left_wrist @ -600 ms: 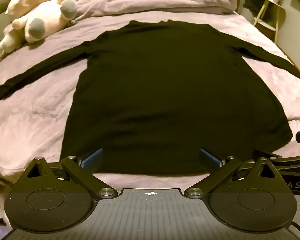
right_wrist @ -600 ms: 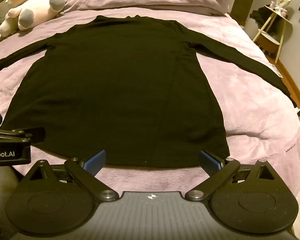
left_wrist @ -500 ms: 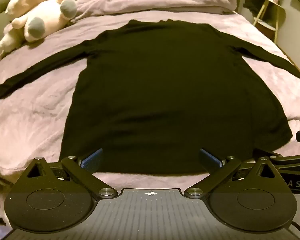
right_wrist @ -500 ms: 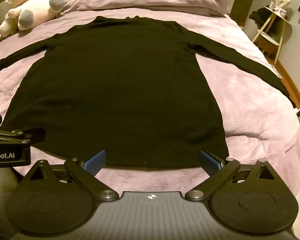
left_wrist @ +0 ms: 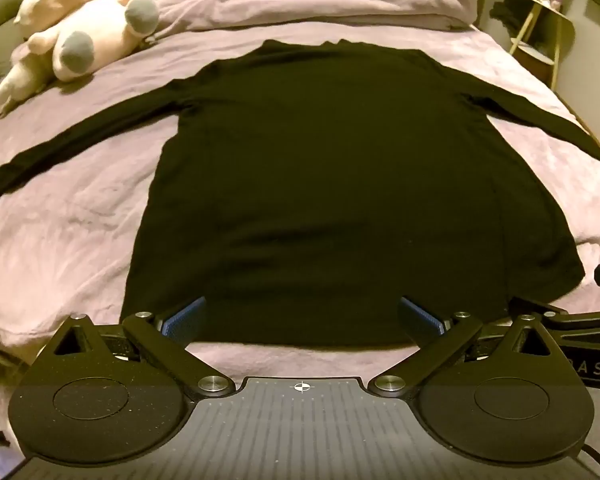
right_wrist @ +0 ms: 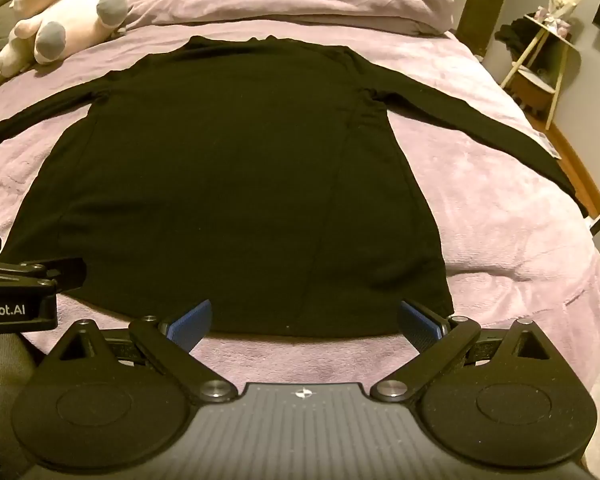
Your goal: Fold small clothes
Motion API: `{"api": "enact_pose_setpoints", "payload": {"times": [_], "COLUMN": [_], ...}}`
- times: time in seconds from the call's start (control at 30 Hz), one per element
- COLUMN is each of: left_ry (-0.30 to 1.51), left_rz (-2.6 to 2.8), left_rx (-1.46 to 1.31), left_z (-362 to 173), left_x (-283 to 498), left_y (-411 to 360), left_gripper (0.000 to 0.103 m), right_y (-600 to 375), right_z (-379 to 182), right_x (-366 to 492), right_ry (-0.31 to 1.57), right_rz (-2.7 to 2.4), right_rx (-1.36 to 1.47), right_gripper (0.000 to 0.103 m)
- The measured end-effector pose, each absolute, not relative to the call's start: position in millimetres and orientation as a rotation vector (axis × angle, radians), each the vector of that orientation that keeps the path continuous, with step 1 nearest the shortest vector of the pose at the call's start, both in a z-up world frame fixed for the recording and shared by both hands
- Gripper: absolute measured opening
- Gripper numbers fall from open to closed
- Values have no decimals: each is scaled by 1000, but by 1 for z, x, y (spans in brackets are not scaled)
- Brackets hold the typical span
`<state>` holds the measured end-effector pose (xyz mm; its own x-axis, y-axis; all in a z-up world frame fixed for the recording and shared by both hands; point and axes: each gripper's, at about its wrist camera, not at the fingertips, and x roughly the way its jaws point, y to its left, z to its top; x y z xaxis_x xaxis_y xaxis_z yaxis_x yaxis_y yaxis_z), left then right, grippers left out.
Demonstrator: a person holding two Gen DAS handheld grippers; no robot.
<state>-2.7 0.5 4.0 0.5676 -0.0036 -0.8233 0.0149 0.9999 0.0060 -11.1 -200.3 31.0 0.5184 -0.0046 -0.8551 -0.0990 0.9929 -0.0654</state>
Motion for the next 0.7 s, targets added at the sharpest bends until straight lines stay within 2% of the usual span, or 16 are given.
{"api": "enact_pose_setpoints", "payload": {"times": [0.7], "left_ry": [972], "left_rz": [-10], "left_rx": [1], "left_z": [2], "left_x": [-3], "left_y": [1], "left_gripper": [103], "right_y": [-201], "right_z": [33], "right_x": [-12], "right_ry": [1018], "right_rz": [53], "right_rx": [-111], "right_gripper": [99]}}
